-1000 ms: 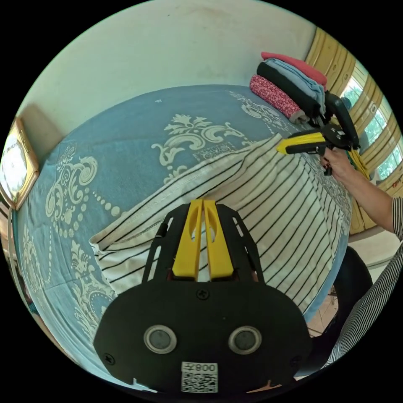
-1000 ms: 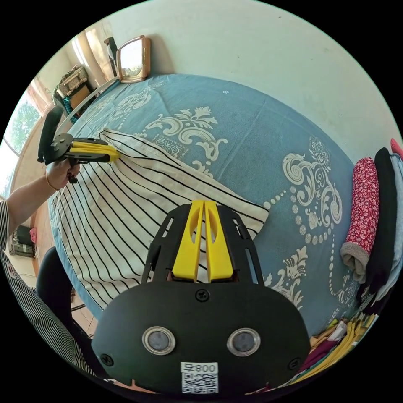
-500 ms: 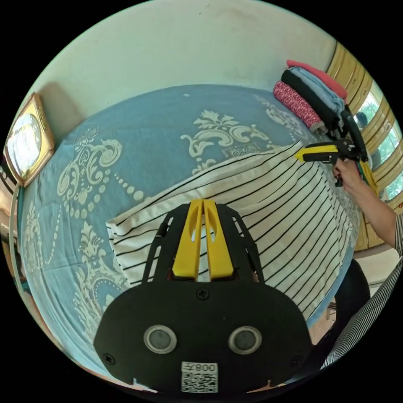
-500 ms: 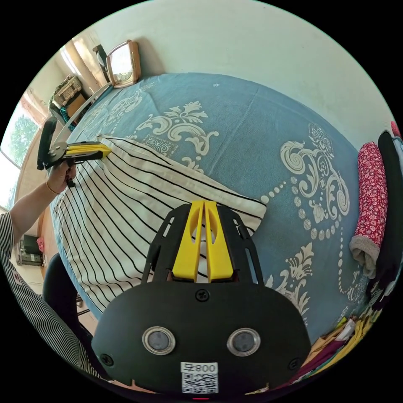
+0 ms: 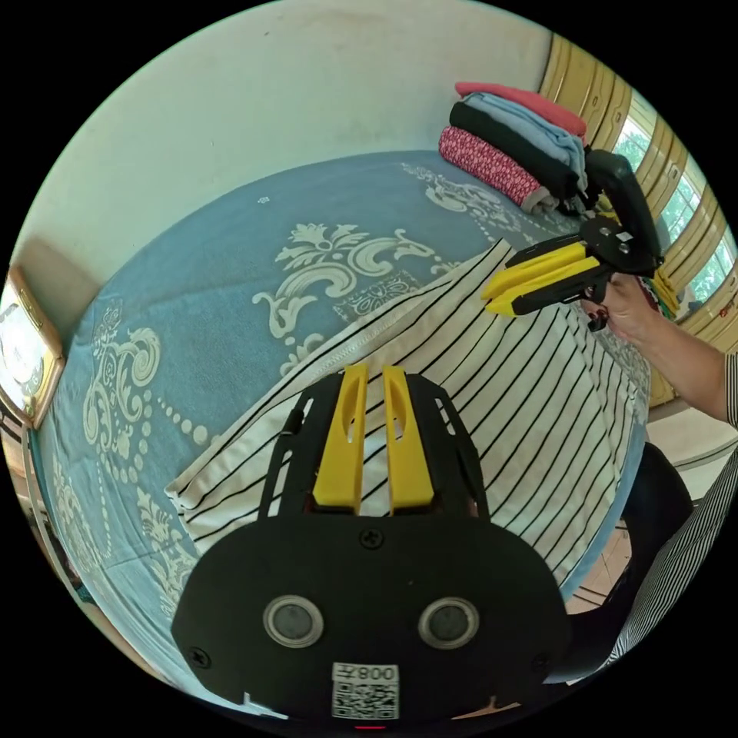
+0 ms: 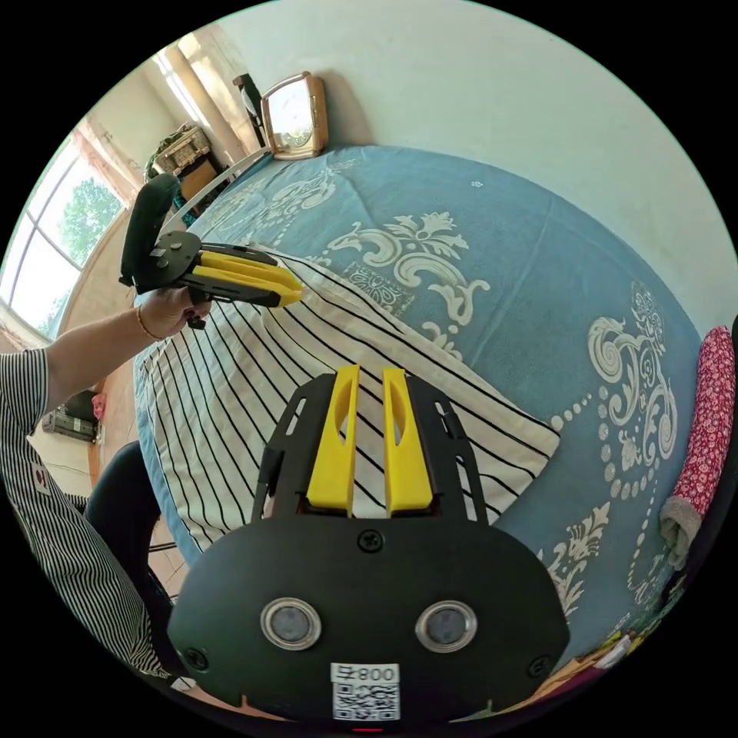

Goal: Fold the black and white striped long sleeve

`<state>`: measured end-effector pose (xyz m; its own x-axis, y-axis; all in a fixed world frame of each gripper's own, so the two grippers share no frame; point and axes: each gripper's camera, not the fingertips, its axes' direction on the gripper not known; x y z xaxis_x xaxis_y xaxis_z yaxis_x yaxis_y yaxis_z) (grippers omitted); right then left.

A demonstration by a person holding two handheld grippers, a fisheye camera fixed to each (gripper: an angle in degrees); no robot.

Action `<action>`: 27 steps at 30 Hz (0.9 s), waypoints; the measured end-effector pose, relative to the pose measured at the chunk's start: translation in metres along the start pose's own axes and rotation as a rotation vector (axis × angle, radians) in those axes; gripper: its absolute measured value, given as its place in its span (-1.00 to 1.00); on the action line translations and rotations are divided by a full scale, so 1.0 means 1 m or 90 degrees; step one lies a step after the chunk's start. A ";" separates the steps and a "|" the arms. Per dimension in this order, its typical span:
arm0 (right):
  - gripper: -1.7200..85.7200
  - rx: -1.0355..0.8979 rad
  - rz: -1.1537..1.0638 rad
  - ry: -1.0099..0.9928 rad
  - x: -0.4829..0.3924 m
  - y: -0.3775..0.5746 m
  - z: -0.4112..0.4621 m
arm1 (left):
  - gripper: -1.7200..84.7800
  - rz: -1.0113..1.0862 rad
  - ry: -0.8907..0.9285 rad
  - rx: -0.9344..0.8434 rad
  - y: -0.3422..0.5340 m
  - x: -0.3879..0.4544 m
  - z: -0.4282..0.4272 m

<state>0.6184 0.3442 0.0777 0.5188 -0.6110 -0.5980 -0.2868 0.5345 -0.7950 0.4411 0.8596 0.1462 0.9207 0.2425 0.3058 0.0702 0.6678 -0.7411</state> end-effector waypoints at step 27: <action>-0.96 0.075 0.106 0.024 0.032 0.060 -0.059 | -0.95 -0.186 -0.029 0.128 0.076 -0.081 -0.129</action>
<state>0.5701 0.3218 0.0049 0.4409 -0.5287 -0.7253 -0.2688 0.6932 -0.6687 0.4213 0.7995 -0.0122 0.8549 0.0491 0.5165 0.2465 0.8376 -0.4876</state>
